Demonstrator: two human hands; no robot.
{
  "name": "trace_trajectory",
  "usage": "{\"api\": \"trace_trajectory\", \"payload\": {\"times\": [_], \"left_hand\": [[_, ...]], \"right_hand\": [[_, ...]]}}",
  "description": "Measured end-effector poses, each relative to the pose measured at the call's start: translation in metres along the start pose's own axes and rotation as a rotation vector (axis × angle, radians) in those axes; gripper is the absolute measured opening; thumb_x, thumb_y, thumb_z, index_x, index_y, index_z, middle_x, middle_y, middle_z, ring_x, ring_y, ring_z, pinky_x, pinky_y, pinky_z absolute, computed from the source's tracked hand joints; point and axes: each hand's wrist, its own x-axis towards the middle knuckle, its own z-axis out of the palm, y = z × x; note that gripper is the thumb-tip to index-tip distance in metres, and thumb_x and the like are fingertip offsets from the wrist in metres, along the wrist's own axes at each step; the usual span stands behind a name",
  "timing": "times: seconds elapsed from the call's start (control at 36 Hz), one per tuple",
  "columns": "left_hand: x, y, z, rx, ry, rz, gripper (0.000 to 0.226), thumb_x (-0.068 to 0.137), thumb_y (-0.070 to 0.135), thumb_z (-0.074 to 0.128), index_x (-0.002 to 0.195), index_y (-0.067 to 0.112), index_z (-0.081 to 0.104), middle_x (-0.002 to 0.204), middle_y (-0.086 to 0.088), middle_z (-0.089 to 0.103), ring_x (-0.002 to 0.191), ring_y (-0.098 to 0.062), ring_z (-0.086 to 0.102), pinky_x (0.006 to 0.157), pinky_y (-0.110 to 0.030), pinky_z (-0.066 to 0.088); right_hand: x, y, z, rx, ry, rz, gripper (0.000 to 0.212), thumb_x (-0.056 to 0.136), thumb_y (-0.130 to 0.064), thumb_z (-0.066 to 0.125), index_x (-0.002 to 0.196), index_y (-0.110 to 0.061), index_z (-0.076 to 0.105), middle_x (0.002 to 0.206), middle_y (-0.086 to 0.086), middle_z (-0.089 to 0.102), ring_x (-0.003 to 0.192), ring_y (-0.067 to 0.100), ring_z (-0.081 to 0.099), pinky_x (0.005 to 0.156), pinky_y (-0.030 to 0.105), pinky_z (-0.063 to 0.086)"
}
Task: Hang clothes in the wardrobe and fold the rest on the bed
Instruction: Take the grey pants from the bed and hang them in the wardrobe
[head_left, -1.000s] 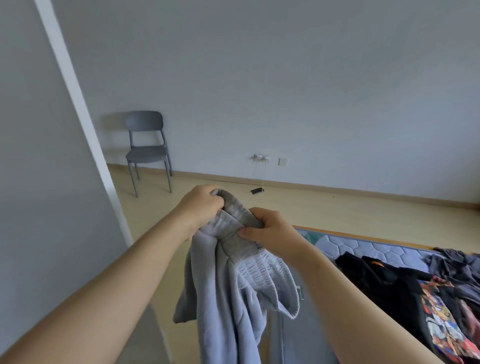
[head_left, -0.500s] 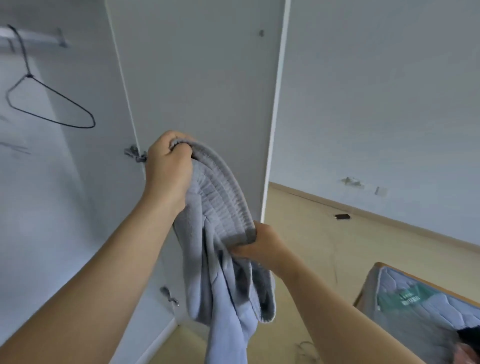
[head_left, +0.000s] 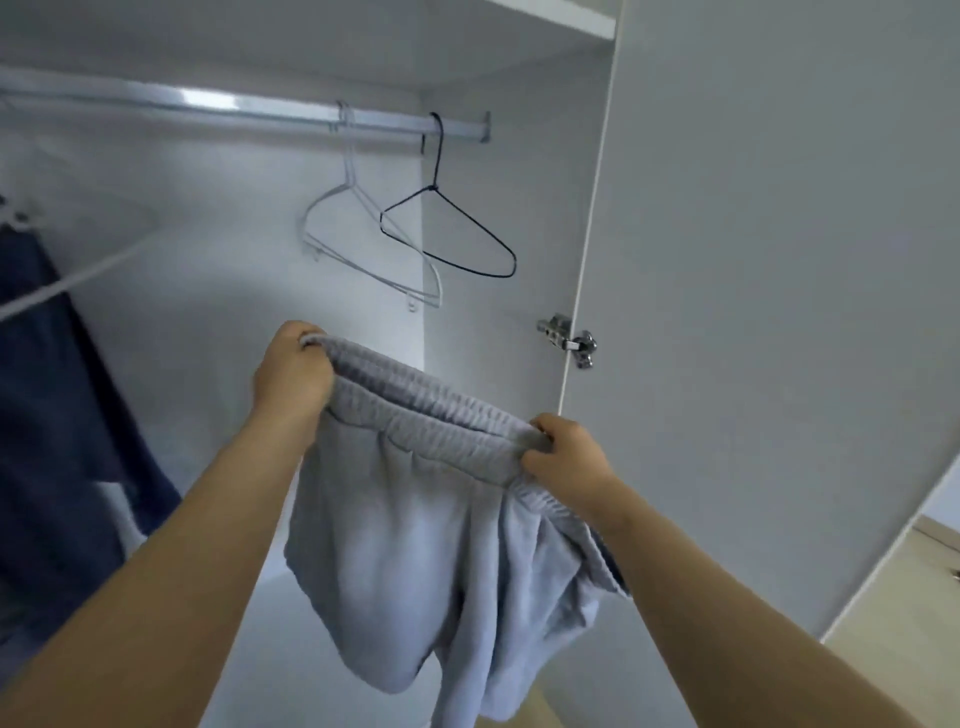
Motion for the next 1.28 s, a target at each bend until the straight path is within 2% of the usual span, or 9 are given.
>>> {"api": "trace_trajectory", "payload": {"times": [0.19, 0.28, 0.42, 0.58, 0.72, 0.86, 1.03, 1.14, 1.28], "left_hand": [[0.036, -0.019, -0.047, -0.283, -0.087, -0.319, 0.025, 0.092, 0.015, 0.043, 0.071, 0.014, 0.058, 0.079, -0.010, 0.059, 0.066, -0.022, 0.056, 0.068, -0.033, 0.049], [0.044, -0.021, -0.058, -0.391, -0.070, -0.364, 0.020, 0.091, 0.014, 0.051, 0.074, 0.011, 0.059, 0.075, -0.009, 0.058, 0.066, -0.020, 0.055, 0.066, -0.031, 0.048], [0.063, -0.021, -0.068, -0.446, 0.034, -0.381, 0.019, 0.091, 0.012, 0.053, 0.072, 0.011, 0.055, 0.079, -0.009, 0.054, 0.078, -0.025, 0.054, 0.086, -0.038, 0.047], [0.080, -0.018, -0.062, -0.545, 0.178, -0.259, 0.018, 0.093, 0.013, 0.050, 0.075, 0.010, 0.055, 0.073, -0.008, 0.055, 0.065, -0.017, 0.054, 0.057, -0.028, 0.047], [0.096, -0.012, -0.048, -0.522, 0.262, -0.171, 0.015, 0.094, 0.012, 0.049, 0.081, 0.014, 0.054, 0.074, -0.005, 0.055, 0.065, -0.014, 0.053, 0.053, -0.024, 0.048], [0.111, -0.004, -0.034, -0.475, 0.358, -0.100, 0.020, 0.095, 0.011, 0.047, 0.078, 0.017, 0.054, 0.078, -0.005, 0.055, 0.067, -0.015, 0.053, 0.058, -0.027, 0.047], [0.128, 0.001, -0.029, -0.461, 0.457, -0.076, 0.019, 0.094, 0.010, 0.049, 0.076, 0.017, 0.054, 0.078, -0.005, 0.055, 0.069, -0.016, 0.053, 0.060, -0.028, 0.048], [0.139, 0.004, -0.025, -0.459, 0.459, -0.091, 0.018, 0.093, 0.011, 0.050, 0.078, 0.018, 0.056, 0.082, -0.007, 0.057, 0.072, -0.019, 0.055, 0.061, -0.030, 0.048], [0.154, 0.008, -0.018, -0.473, 0.409, -0.101, 0.020, 0.094, 0.010, 0.048, 0.076, 0.016, 0.055, 0.079, -0.008, 0.056, 0.069, -0.018, 0.054, 0.058, -0.029, 0.046]], "right_hand": [[0.039, -0.037, 0.051, 0.028, -0.085, -0.061, 0.020, 0.082, -0.001, 0.053, 0.095, -0.013, 0.061, 0.084, 0.002, 0.052, 0.080, 0.018, 0.046, 0.054, 0.020, 0.030], [0.052, -0.044, 0.069, 0.037, -0.147, -0.056, 0.018, 0.082, -0.001, 0.051, 0.089, -0.017, 0.057, 0.075, -0.005, 0.051, 0.078, 0.015, 0.047, 0.049, 0.007, 0.030], [0.078, -0.056, 0.094, 0.082, -0.287, -0.061, 0.020, 0.079, 0.000, 0.051, 0.073, -0.019, 0.054, 0.068, -0.008, 0.050, 0.075, 0.015, 0.048, 0.058, 0.017, 0.037], [0.118, -0.079, 0.119, 0.189, -0.503, -0.071, 0.023, 0.079, 0.001, 0.049, 0.073, -0.018, 0.060, 0.075, -0.004, 0.060, 0.068, 0.009, 0.053, 0.060, 0.017, 0.042], [0.156, -0.098, 0.118, 0.282, -0.583, -0.120, 0.016, 0.085, -0.005, 0.052, 0.079, -0.017, 0.062, 0.079, 0.000, 0.066, 0.065, 0.010, 0.058, 0.062, 0.018, 0.043], [0.190, -0.117, 0.105, 0.355, -0.481, -0.240, 0.020, 0.087, -0.007, 0.051, 0.078, -0.022, 0.060, 0.076, -0.004, 0.063, 0.063, 0.010, 0.057, 0.061, 0.017, 0.045], [0.229, -0.135, 0.082, 0.205, -0.128, -0.549, 0.016, 0.089, -0.009, 0.051, 0.091, -0.023, 0.059, 0.077, -0.011, 0.055, 0.059, 0.007, 0.046, 0.053, 0.017, 0.037], [0.256, -0.142, 0.071, -0.005, 0.133, -0.703, 0.023, 0.086, -0.006, 0.053, 0.104, -0.012, 0.066, 0.098, 0.003, 0.065, 0.086, 0.018, 0.047, 0.076, 0.029, 0.041], [0.287, -0.140, 0.060, -0.262, 0.252, -0.618, 0.035, 0.086, -0.009, 0.053, 0.119, -0.018, 0.061, 0.129, 0.004, 0.052, 0.116, 0.027, 0.042, 0.088, 0.031, 0.026]]}}
